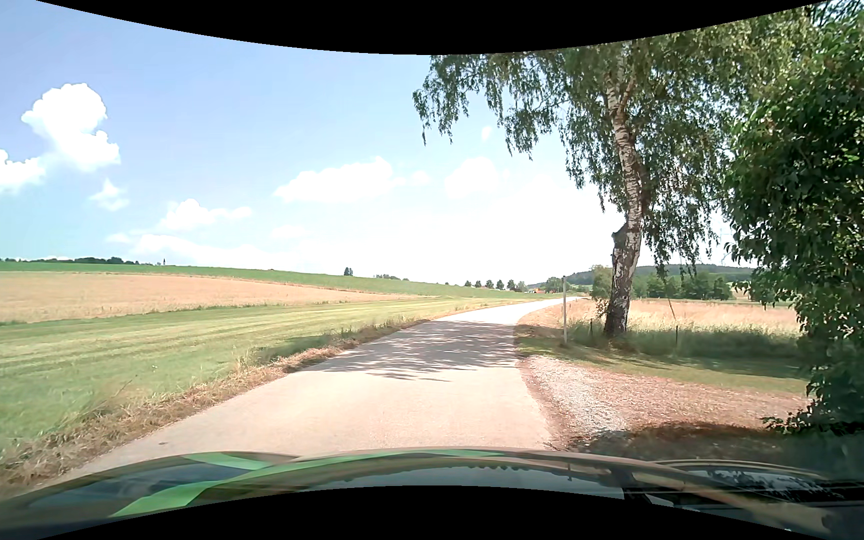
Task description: Follow the waypoints while adhering to traffic rules and regulations
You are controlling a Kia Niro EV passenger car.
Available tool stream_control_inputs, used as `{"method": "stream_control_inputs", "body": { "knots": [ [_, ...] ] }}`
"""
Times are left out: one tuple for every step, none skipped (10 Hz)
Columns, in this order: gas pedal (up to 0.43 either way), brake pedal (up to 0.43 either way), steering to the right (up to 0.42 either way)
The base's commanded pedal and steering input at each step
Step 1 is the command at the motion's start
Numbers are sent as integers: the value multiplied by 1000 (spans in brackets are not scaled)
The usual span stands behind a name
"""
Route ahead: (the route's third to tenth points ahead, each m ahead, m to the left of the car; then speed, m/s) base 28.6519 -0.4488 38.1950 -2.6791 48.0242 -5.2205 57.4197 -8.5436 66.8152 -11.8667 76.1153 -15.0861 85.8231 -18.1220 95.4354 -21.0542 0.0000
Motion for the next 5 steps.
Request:
{"method": "stream_control_inputs", "body": {
  "knots": [
    [0, 220, 10],
    [0, 220, 10],
    [0, 220, 10],
    [0, 220, 10],
    [0, 213, 10]
  ]
}}
